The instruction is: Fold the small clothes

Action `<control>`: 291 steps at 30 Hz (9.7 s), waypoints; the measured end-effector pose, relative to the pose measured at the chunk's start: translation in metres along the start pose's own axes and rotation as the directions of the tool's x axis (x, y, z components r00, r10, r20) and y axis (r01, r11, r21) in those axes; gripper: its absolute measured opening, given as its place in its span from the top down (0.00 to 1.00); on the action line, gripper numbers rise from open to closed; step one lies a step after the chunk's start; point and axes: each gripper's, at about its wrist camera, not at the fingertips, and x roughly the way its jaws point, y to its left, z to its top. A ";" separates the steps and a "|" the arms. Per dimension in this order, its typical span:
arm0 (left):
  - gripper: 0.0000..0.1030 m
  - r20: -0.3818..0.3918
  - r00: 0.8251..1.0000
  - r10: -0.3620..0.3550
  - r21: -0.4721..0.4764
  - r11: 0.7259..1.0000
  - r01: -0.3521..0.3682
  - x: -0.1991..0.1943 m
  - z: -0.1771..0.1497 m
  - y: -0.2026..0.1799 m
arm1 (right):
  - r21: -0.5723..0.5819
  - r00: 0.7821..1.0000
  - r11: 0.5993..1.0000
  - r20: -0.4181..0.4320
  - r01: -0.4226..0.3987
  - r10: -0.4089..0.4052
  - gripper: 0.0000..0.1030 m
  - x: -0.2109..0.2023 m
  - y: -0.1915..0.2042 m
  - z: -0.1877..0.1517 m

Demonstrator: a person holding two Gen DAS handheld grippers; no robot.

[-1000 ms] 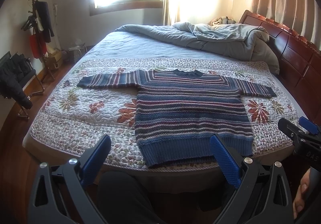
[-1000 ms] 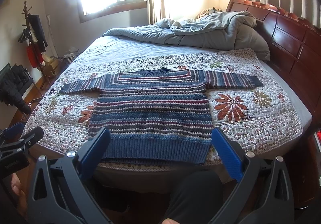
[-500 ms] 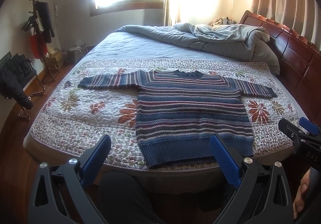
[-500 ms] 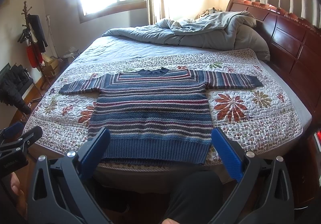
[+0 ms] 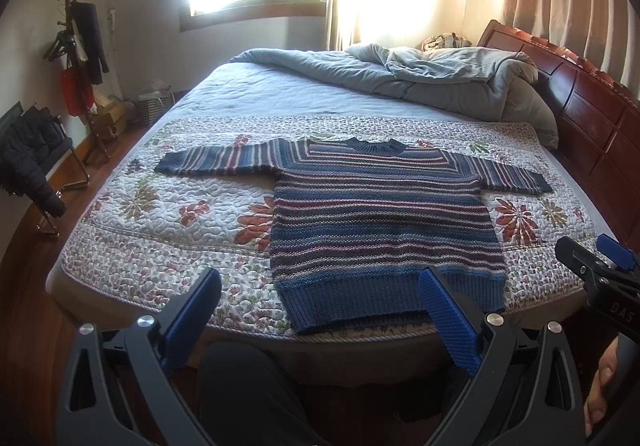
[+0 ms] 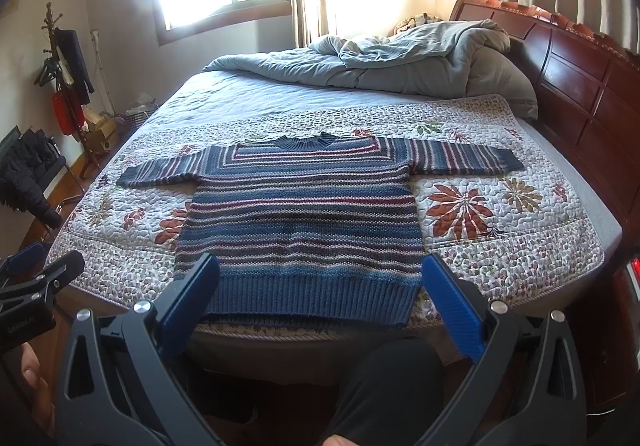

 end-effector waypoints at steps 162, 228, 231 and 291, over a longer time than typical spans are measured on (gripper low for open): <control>0.04 -0.029 0.866 -0.499 -0.227 0.847 0.481 0.378 0.093 0.029 | -0.295 0.986 0.953 -0.124 0.067 -0.107 0.89 0.489 0.004 0.196; 0.92 -0.222 0.825 -0.520 -0.395 0.821 0.412 0.520 0.242 -0.019 | 0.514 0.920 0.771 0.104 -0.376 0.379 0.27 0.438 -0.080 0.096; 0.92 -0.229 0.820 -0.525 -0.414 0.815 0.406 0.527 0.229 -0.004 | 0.499 0.920 0.780 0.099 -0.376 0.379 0.27 0.440 -0.077 0.097; 0.13 -0.124 0.916 -0.381 -0.543 0.799 0.259 0.457 0.139 0.206 | 0.334 0.953 0.895 0.041 -0.296 0.300 0.18 0.442 -0.044 0.105</control>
